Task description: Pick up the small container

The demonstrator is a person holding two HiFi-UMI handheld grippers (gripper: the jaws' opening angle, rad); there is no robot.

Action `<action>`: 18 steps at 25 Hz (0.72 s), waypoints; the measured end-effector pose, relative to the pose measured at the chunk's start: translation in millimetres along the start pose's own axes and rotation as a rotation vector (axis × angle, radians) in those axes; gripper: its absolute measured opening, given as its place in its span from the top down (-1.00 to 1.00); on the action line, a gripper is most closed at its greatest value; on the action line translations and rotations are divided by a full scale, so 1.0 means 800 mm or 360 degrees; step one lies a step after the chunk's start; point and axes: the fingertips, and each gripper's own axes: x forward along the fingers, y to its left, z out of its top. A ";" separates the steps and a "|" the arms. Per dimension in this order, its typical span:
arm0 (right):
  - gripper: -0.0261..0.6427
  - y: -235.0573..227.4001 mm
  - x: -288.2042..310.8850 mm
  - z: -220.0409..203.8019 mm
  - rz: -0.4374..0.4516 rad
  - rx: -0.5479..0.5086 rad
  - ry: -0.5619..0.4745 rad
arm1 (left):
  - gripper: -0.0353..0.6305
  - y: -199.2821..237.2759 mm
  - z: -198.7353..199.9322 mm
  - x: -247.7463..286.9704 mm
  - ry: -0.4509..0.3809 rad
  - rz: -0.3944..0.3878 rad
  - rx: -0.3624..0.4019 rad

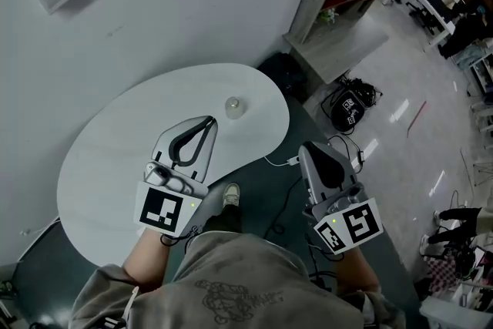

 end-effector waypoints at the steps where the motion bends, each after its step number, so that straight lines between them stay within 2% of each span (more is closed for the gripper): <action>1: 0.83 -0.004 0.013 0.003 0.0000 0.0000 -0.0005 | 0.84 0.011 0.000 0.008 -0.0007 -0.0004 -0.0002; 9: 0.83 -0.023 0.083 0.015 0.0019 -0.0016 -0.0038 | 0.84 0.063 -0.006 0.050 -0.0023 -0.0038 -0.0014; 18: 0.83 -0.040 0.108 0.006 0.0046 -0.0012 0.0015 | 0.84 0.079 -0.019 0.065 -0.0001 -0.0002 -0.0062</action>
